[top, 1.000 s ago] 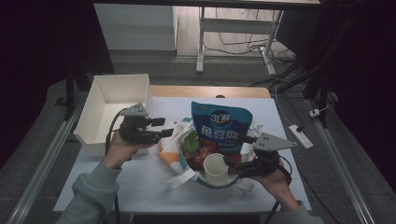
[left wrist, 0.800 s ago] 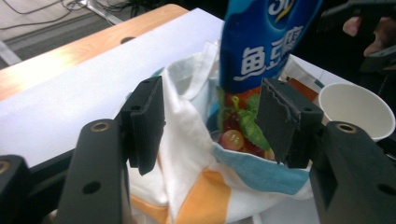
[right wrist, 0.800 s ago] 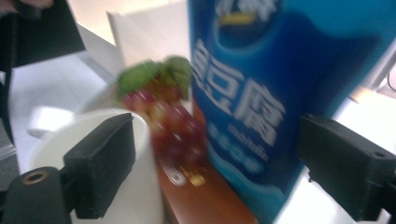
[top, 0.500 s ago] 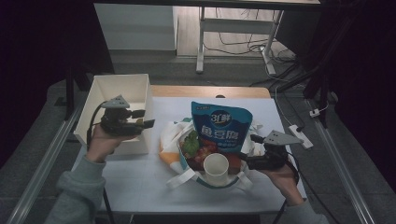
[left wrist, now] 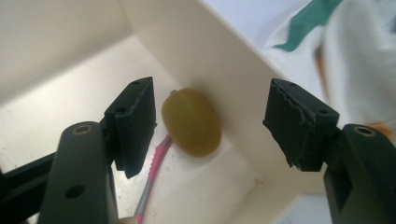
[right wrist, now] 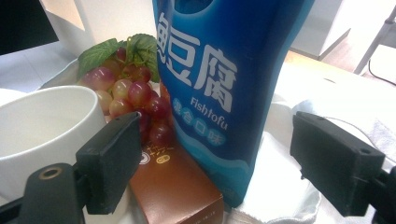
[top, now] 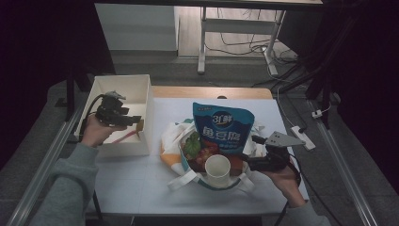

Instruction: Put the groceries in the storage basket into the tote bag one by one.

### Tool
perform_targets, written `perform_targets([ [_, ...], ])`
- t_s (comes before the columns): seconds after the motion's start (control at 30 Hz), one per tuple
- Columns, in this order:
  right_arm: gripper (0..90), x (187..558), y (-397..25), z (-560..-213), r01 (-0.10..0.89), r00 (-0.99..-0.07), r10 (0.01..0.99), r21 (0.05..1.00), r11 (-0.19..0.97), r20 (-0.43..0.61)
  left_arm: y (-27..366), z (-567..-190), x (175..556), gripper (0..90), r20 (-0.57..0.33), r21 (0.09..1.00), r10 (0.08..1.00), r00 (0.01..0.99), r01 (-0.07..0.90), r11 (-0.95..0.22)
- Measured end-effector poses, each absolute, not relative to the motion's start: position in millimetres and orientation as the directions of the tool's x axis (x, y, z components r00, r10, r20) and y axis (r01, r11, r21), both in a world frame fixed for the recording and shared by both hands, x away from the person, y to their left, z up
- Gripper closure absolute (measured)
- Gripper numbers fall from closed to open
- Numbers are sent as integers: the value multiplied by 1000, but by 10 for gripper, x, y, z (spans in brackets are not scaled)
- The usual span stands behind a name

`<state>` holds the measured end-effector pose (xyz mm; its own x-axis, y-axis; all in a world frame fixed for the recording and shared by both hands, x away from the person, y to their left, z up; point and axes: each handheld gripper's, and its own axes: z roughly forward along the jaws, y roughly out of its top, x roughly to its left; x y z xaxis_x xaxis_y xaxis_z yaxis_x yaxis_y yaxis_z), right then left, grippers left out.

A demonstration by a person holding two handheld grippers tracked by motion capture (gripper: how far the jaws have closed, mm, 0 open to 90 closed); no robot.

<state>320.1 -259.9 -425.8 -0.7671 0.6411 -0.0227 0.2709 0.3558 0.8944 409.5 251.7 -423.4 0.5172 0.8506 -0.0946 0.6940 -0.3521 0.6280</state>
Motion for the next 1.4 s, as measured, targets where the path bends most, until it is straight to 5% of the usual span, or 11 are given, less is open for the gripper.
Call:
perform_targets([
  [0.73,163,3212,-2632,-4287,281,-756,654,892,355,-22,2447,-4803,4641,240,-174,438,884,434,838,-326],
  [1.07,163,3223,-2647,-4293,284,-753,658,891,354,-21,2418,-4906,4734,302,-160,386,885,437,853,-352],
  [1.4,164,3231,-2672,-4298,285,-746,665,893,349,-22,2457,-4961,4778,369,-239,338,879,412,884,-322],
])
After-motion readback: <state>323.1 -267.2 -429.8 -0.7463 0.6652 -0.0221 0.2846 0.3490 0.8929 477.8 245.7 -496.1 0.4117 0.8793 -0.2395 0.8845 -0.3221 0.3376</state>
